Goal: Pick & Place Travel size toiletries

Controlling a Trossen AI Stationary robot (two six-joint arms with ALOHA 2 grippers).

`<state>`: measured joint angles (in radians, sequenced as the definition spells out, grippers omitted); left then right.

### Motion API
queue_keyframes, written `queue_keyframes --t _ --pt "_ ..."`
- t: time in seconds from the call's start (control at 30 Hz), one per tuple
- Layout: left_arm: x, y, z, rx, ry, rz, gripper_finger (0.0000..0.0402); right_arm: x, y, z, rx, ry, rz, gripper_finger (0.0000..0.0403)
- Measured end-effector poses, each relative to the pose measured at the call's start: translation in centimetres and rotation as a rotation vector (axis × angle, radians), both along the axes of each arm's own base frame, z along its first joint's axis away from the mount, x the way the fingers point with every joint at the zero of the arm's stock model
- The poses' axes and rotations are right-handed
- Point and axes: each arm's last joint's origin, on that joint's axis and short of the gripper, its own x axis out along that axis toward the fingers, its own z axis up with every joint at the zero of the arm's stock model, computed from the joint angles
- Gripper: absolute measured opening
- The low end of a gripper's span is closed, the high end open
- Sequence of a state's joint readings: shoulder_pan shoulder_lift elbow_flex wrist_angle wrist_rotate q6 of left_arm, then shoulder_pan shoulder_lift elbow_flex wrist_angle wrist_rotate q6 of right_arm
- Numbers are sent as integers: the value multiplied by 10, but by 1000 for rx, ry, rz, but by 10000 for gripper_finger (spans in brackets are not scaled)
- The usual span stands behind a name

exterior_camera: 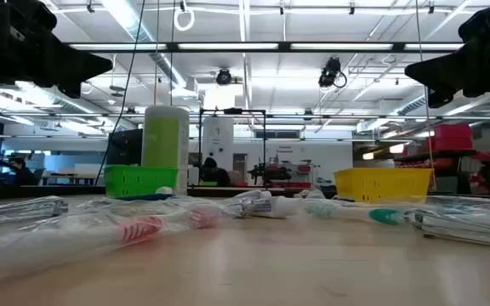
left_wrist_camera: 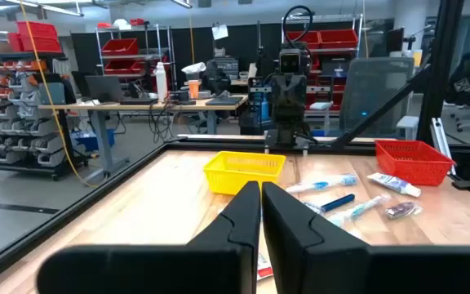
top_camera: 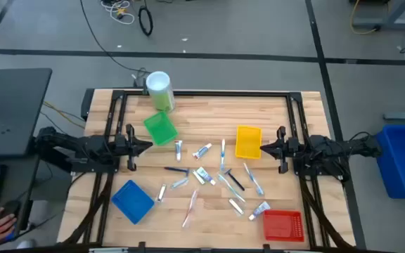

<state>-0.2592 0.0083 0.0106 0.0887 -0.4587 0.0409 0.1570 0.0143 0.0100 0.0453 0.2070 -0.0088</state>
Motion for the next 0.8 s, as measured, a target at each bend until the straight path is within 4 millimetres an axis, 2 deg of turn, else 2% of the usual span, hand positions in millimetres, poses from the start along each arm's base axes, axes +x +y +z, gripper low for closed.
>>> queue_keyframes --t 0.53,0.73,0.8 --pt "0 0 1 -11 -8 -1 24 0 0 1 -6 -8 -1 20" --pt "-1 0 6 -222 -103 -19 24 0 0 3 69 -37 13 19" --pt "-2 2 10 -265 -155 27 24 0 0 3 81 -37 13 20"
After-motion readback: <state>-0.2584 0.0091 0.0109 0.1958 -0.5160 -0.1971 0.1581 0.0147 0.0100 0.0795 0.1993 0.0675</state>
